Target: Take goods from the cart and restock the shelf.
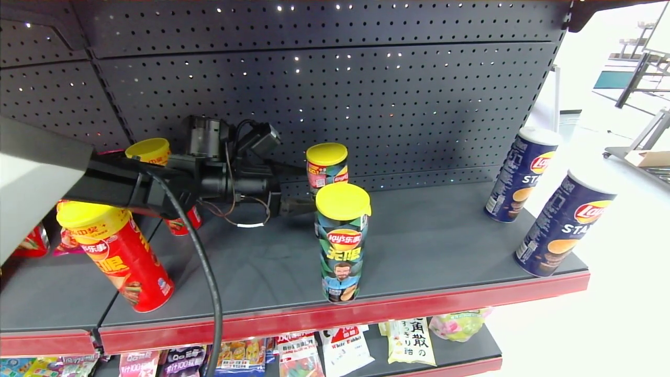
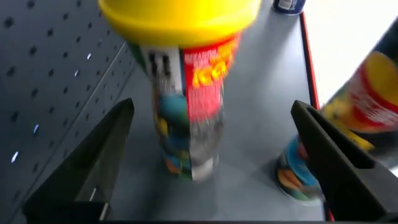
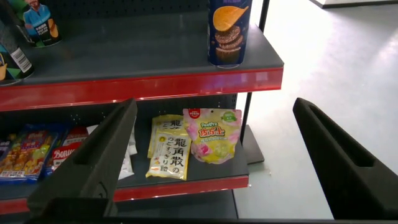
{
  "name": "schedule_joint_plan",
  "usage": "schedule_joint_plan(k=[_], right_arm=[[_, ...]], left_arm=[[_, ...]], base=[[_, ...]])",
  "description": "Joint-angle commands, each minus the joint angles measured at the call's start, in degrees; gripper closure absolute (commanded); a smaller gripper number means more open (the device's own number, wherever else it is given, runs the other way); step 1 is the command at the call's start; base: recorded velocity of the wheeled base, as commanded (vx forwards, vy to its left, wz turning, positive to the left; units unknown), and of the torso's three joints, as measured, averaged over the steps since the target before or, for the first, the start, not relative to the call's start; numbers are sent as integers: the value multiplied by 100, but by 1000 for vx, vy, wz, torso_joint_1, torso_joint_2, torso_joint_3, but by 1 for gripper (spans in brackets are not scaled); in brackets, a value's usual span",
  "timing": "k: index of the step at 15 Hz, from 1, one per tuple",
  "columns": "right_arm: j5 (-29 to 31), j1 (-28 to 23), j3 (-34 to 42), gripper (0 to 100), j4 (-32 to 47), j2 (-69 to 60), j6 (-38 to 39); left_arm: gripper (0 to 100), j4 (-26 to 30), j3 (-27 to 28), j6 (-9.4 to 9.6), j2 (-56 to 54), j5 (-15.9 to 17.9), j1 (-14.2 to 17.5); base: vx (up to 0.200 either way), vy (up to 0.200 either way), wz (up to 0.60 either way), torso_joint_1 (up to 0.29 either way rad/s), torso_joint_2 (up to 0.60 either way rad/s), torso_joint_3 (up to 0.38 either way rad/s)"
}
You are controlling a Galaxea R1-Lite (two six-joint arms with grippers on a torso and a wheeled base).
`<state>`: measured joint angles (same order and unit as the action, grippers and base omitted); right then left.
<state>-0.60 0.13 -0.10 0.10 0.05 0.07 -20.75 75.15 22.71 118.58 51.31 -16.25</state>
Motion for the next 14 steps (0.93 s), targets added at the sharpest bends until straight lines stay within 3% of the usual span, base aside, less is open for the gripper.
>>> schedule_joint_plan(k=[1,3,6,7,8,11,14], right_arm=[[-2,4,1,0,-1,4,1],[-2,4,1,0,-1,4,1],[-2,4,1,0,-1,4,1],[-2,4,1,0,-1,4,1],[-2,4,1,0,-1,4,1],[-2,4,1,0,-1,4,1],[-2,4,1,0,-1,4,1]], left_arm=[[0,89,-405,-4,-581,-112,131],[0,212,-590,-4,-889,-200,175],[0,695,-1064,-4,-1865,-1150,245],[0,950,-1328,5,-2313,-1668,245],[0,1073,-1513,5,-2638,-1976,236],[0,1504,-2198,-4,-3825,-2547,228],[0,2470,-2945,-4,-5758,-4164,228]], base=[[0,0,0,0,0,0],[0,0,0,0,0,0],[0,0,0,0,0,0],[0,0,0,0,0,0],[0,0,0,0,0,0],[0,0,0,0,0,0],[0,0,0,0,0,0]])
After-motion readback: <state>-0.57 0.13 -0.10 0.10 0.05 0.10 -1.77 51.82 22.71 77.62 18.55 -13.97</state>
